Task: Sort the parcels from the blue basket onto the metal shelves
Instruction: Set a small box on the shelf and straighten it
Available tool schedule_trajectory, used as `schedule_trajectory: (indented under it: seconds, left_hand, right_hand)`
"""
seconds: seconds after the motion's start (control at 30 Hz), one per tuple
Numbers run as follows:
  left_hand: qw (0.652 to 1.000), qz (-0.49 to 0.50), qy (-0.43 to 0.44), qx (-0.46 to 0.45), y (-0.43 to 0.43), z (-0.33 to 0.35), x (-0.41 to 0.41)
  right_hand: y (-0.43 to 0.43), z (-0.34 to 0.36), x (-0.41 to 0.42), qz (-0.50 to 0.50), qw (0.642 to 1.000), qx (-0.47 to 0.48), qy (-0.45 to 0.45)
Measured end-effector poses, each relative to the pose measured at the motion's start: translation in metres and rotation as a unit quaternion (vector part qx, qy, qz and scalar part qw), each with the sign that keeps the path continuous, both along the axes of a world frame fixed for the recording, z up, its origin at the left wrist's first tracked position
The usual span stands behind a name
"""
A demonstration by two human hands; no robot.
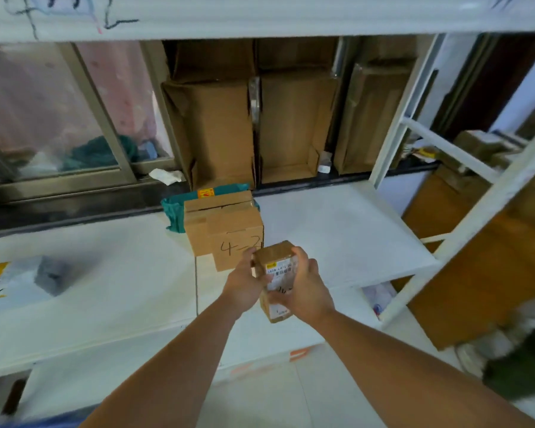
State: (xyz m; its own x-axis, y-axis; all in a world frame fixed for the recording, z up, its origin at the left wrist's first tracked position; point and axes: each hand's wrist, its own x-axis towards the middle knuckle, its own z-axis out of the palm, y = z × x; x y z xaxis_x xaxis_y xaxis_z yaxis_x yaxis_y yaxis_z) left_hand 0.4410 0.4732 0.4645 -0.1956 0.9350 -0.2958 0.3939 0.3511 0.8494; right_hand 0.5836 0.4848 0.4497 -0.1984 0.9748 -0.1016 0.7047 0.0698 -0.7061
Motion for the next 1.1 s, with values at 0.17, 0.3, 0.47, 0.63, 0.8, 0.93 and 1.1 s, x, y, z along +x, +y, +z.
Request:
schedule_trajectory:
  seconds: [0.17,0.3,0.47,0.63,0.8,0.93,1.1]
  left_hand:
    - [1.000,0.013,-0.012,0.022,0.025,0.006,0.051]
    - [0.999,0.037,0.006,0.010,0.047,0.017,0.093]
    - [0.998,0.031,-0.046,-0.014,0.074,0.018,0.132]
    - [0.985,0.050,-0.152,-0.059,0.099,0.018,0.171]
    - [0.973,0.034,-0.205,-0.105,0.130,0.009,0.203]
    - [0.970,0.042,-0.208,-0.120,0.151,0.002,0.223]
    - [0.971,0.087,-0.179,-0.131,0.176,-0.013,0.246]
  right_hand:
    - [0.019,0.019,0.040,-0.047,0.998,0.005,0.050]
    - [0.052,0.017,0.078,-0.119,0.988,-0.032,0.095]
    - [0.094,0.011,0.121,-0.124,0.970,-0.094,0.185]
    - [0.137,-0.002,0.150,-0.116,0.975,-0.101,0.160]
    - [0.176,-0.011,0.175,-0.135,0.976,-0.106,0.133]
    - [0.198,-0.010,0.191,-0.121,0.983,-0.095,0.098]
    - [0.216,-0.014,0.224,-0.133,0.974,-0.166,0.076]
